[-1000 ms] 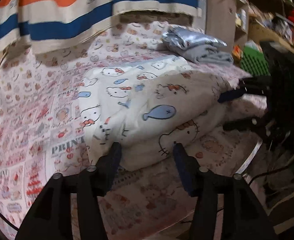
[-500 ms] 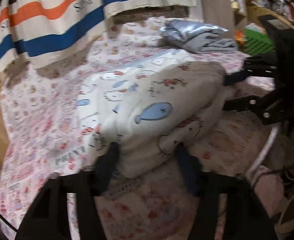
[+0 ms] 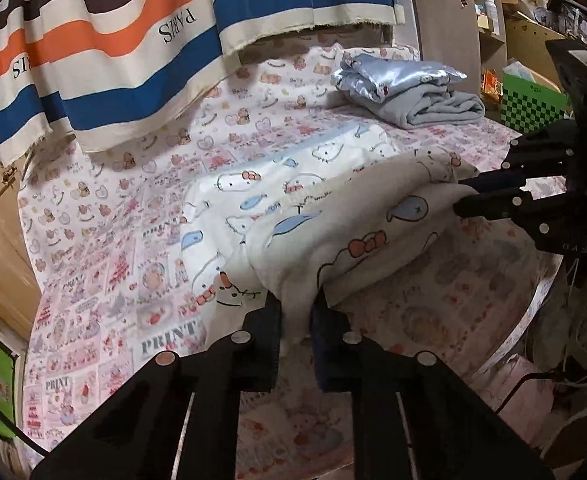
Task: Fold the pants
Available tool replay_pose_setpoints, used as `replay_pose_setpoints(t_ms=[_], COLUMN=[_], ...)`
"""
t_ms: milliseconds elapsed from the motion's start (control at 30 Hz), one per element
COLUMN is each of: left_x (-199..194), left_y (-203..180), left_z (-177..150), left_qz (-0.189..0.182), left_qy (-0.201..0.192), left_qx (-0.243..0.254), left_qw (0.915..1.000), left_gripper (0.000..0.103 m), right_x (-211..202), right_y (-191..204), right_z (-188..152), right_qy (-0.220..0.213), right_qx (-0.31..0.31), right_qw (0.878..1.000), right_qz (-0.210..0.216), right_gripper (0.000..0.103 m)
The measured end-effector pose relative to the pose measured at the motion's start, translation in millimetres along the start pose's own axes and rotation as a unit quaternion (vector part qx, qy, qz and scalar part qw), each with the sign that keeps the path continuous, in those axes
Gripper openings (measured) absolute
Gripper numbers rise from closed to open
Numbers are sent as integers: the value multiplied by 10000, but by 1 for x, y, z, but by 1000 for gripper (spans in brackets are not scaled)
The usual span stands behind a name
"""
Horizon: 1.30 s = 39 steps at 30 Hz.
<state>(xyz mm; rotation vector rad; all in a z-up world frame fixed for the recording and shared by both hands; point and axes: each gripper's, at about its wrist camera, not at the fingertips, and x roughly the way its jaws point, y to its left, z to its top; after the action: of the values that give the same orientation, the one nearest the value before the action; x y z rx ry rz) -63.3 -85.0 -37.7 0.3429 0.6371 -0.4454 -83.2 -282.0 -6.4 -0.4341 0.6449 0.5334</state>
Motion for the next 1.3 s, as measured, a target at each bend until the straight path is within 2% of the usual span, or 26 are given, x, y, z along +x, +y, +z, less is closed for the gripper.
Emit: replay_pose_setpoints(t_ms=[133, 267, 333, 433, 533, 600, 833, 900, 1000, 1167, 1300], left_x=[-2, -4, -10, -19, -20, -11, 48, 65, 80, 115, 146], left_y=[8, 24, 29, 34, 37, 42, 75, 80, 74, 79, 91], left_z=[10, 22, 28, 38, 54, 69, 102, 109, 116, 127, 127], left_qz=[-91, -557, -678, -1011, -1039, -991, -1188, -1121, -958, -849, -860], left_qy=[7, 117, 76, 7, -81, -24, 565, 684, 736, 967, 1192], left_qx=[-59, -304, -285, -320, -195, -172, -458, -490, -251, -251, -450], left_qw=[9999, 9979, 9973, 9944, 9944, 9949, 9902, 9901, 9924, 9914, 9881], left_gripper=[12, 12, 12, 12, 12, 12, 12, 12, 12, 12, 14], right_x=[-5, -12, -17, -25, -25, -19, 30, 43, 63, 92, 114], right_y=[-12, -23, -30, -37, -44, -55, -111, -126, -143, -163, -170], right_z=[9, 18, 22, 28, 38, 49, 71, 73, 73, 72, 71], right_qy=[-95, -159, -253, -369, -381, -340, 100, 180, 335, 520, 640], right_qx=[216, 329, 399, 385, 297, 372, 1086, 1302, 1550, 1775, 1841], right_qw=[9994, 9975, 9961, 9958, 9973, 9973, 9855, 9795, 9714, 9677, 9681], right_qz=[258, 598, 750, 739, 559, 540, 1297, 1530, 1767, 1710, 1577], right_gripper=[9, 9, 9, 9, 9, 9, 9, 9, 9, 9, 9])
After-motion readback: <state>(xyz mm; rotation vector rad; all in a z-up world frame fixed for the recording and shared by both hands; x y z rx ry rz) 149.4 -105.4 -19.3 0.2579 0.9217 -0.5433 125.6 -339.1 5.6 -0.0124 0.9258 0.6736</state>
